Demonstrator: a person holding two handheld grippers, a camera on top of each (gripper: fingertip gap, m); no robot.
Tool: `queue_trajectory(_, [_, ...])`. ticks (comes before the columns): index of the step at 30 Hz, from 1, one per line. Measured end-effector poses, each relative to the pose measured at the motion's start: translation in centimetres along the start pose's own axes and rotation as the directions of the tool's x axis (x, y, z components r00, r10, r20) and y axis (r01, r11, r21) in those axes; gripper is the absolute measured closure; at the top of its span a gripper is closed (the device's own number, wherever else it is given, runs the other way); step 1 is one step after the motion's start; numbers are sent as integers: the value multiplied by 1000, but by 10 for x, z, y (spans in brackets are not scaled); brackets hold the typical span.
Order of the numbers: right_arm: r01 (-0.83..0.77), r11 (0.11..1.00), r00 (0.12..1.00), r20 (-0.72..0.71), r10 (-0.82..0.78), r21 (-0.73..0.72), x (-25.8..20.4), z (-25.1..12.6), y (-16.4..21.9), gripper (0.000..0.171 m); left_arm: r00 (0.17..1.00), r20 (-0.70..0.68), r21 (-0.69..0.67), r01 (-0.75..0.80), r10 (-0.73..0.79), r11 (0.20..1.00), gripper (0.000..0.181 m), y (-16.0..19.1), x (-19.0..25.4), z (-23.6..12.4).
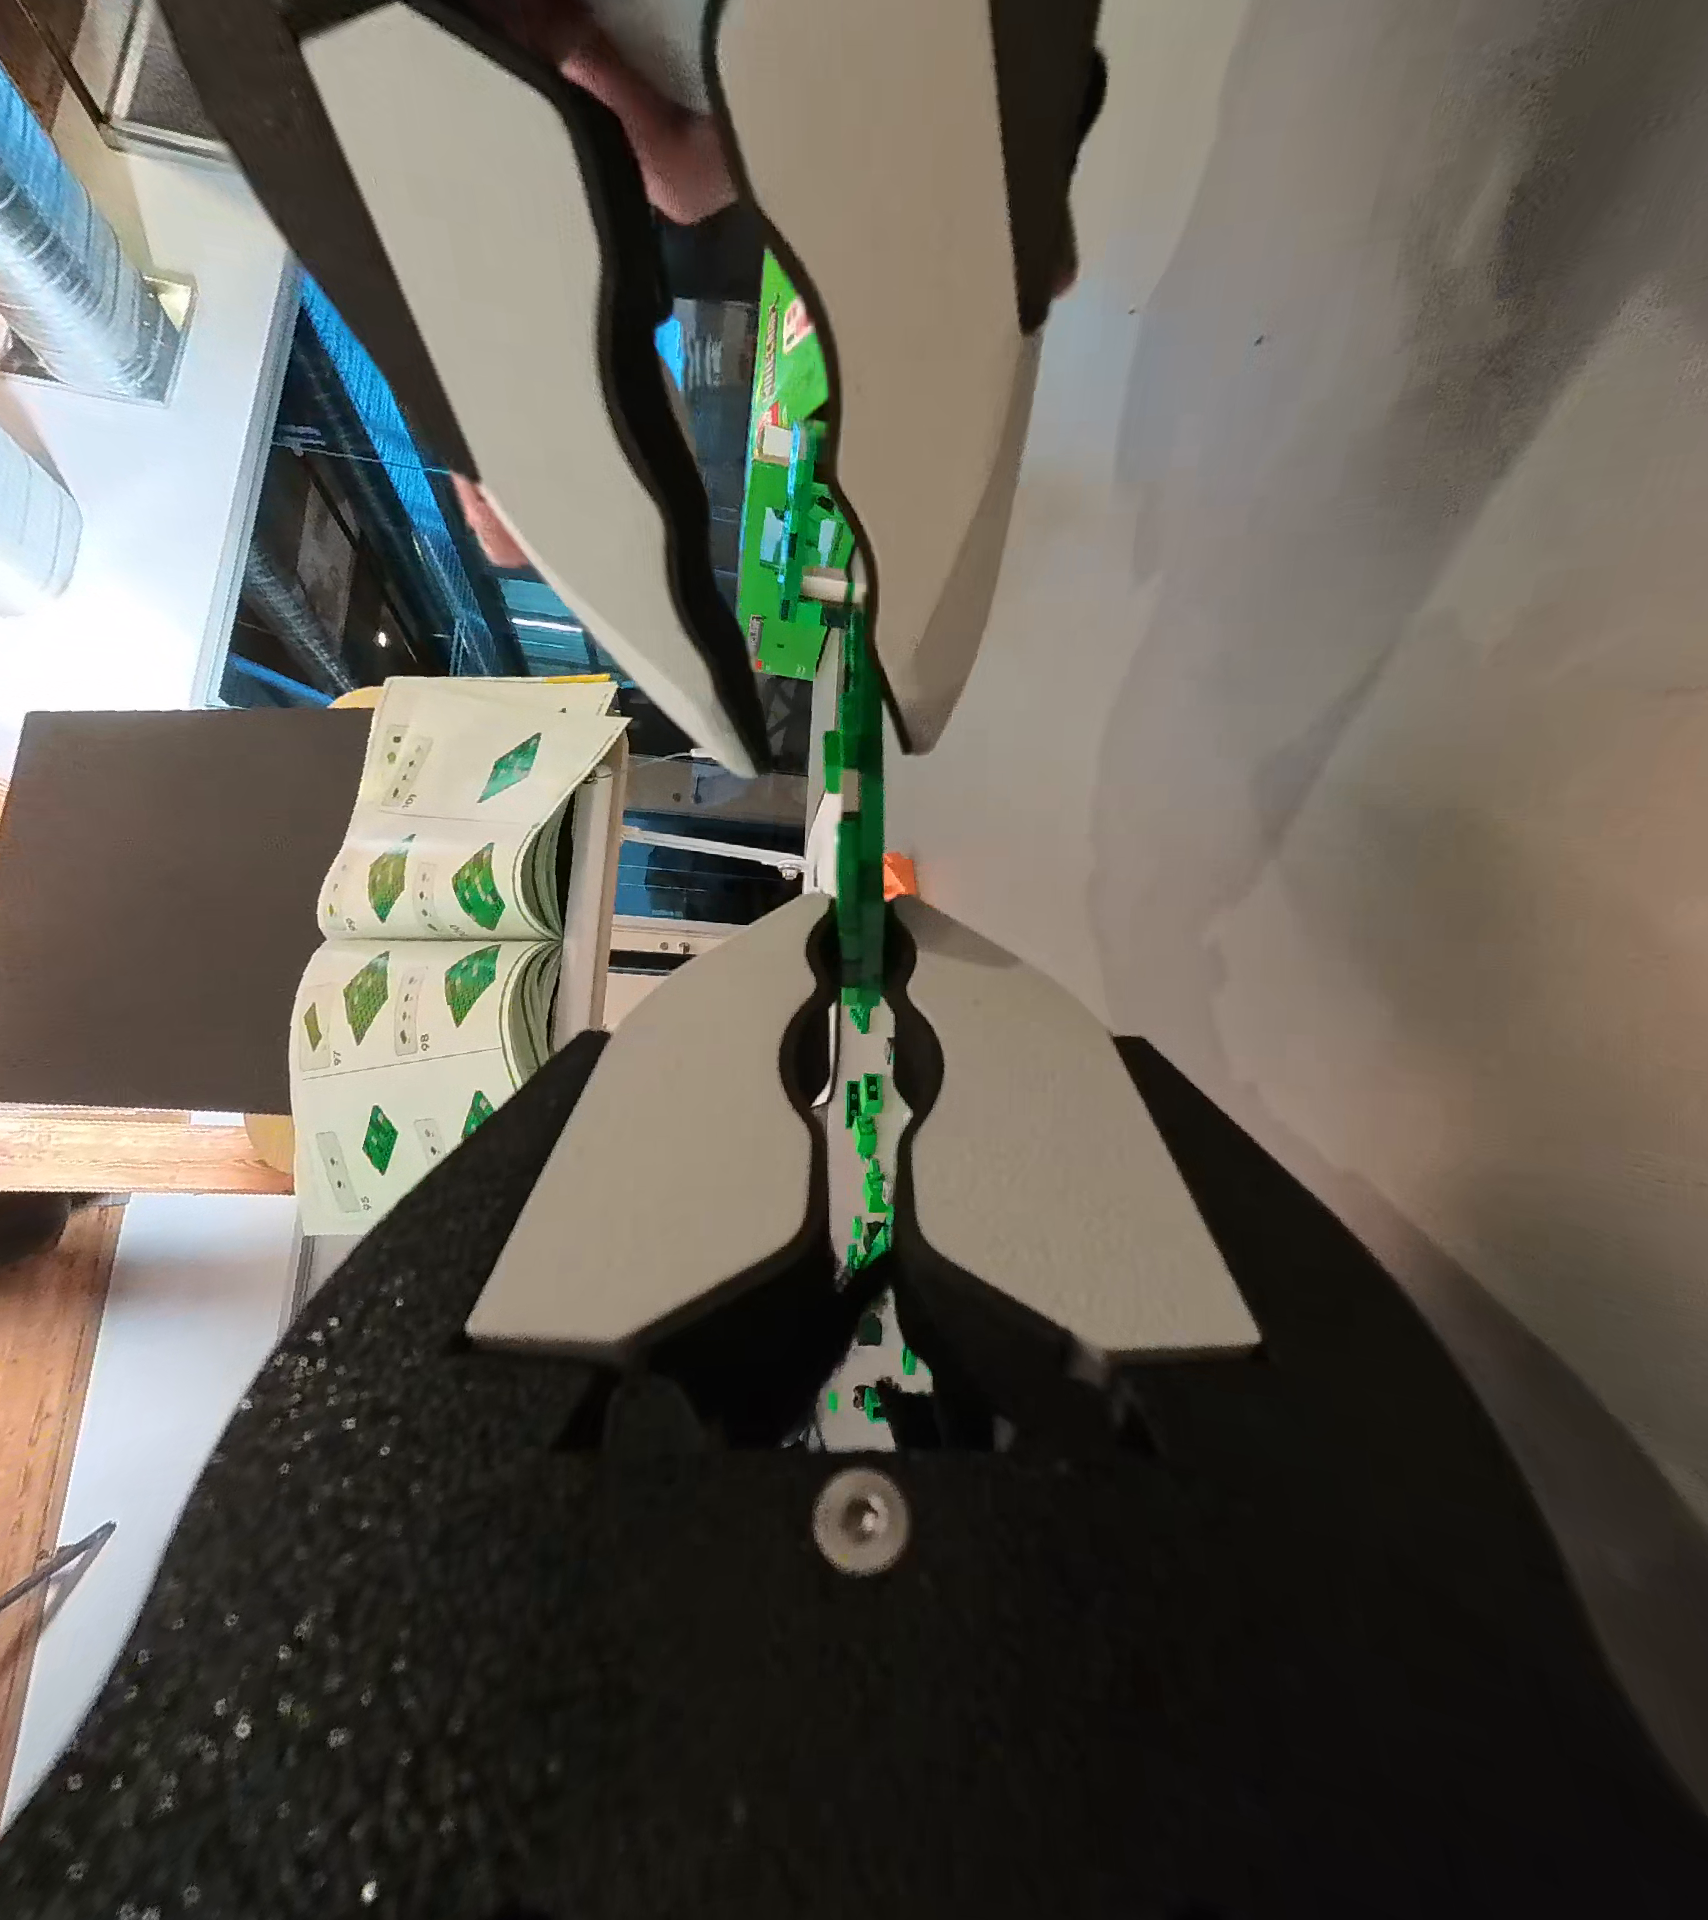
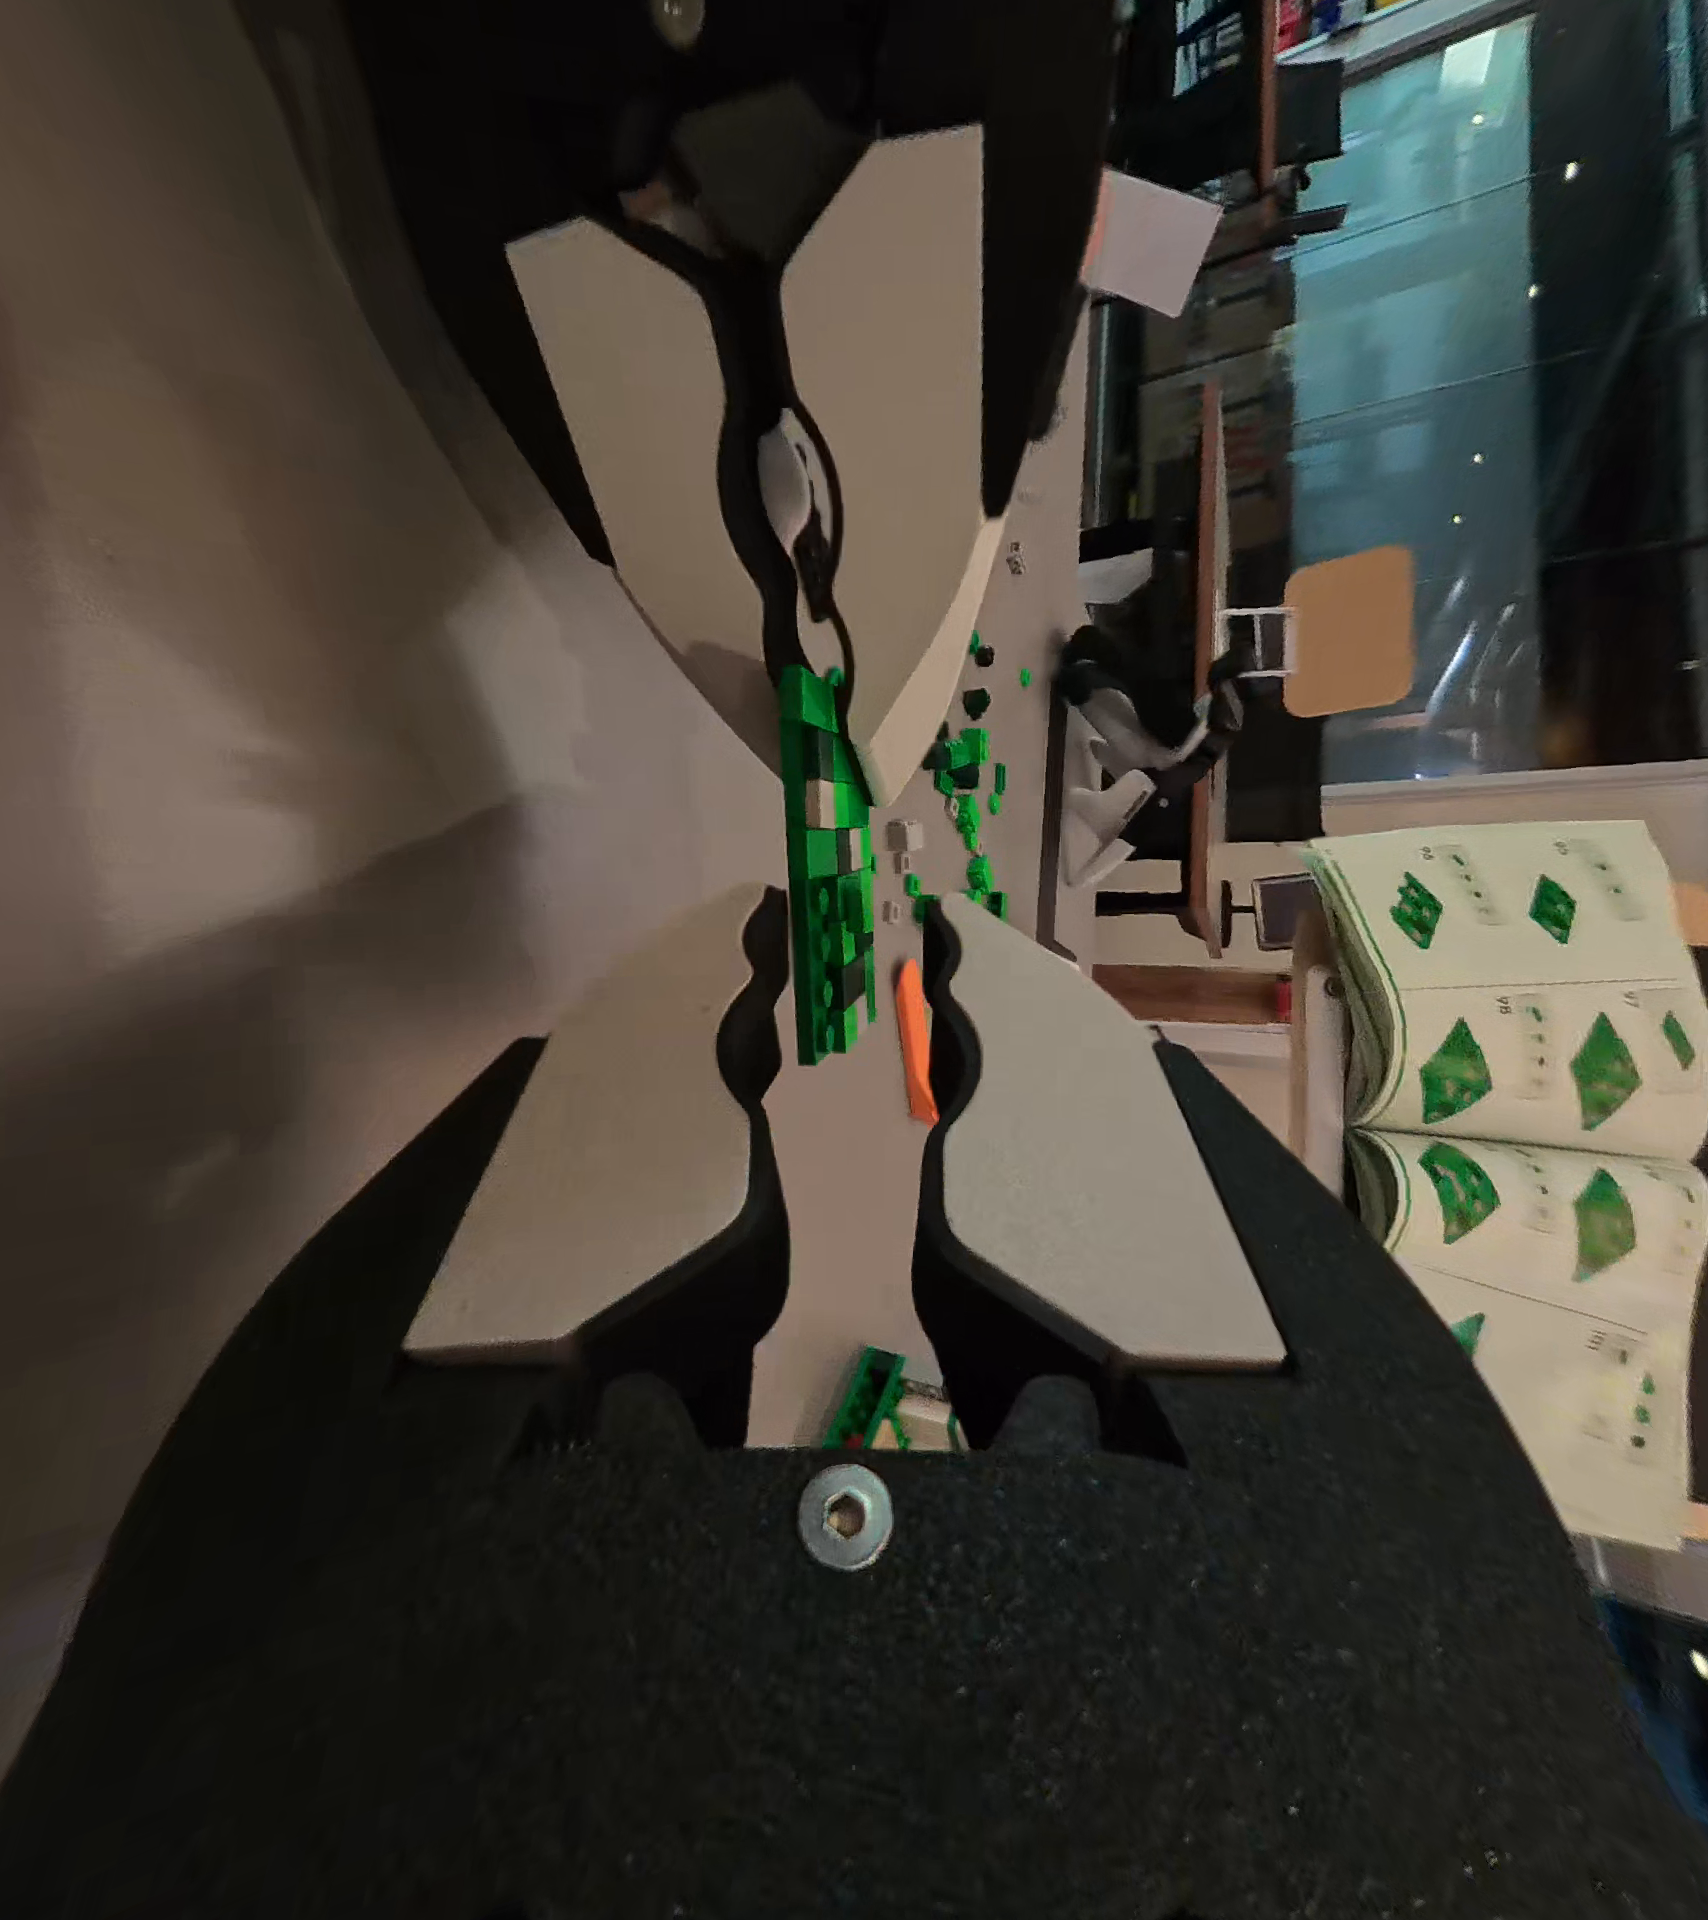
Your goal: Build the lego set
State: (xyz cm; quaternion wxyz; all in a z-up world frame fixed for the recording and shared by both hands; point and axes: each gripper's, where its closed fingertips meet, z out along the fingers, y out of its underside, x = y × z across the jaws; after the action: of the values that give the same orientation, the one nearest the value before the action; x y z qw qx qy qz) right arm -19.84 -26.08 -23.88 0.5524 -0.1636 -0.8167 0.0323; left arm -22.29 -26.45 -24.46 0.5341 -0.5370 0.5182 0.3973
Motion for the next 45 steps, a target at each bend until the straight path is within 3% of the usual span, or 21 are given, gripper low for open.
queue_trajectory(10, [-22, 1000, 1000, 16, 22, -12, -7, 8, 1, 157, 1000, -7, 6, -4, 4, 1000, 175, -1, 1, -1])
queue_trajectory(29, [58, 997, 996, -60, -61, -56, -10, 5, 0, 161, 999, -50, -47, 18, -21, 999, 175, -2, 5, 2])
queue_trajectory(45, [20, 999, 993, -114, -24, -31, -4, 5, -1, 164, 995, -49, -45, 84, -87, 995, 175, -2, 0, 2])
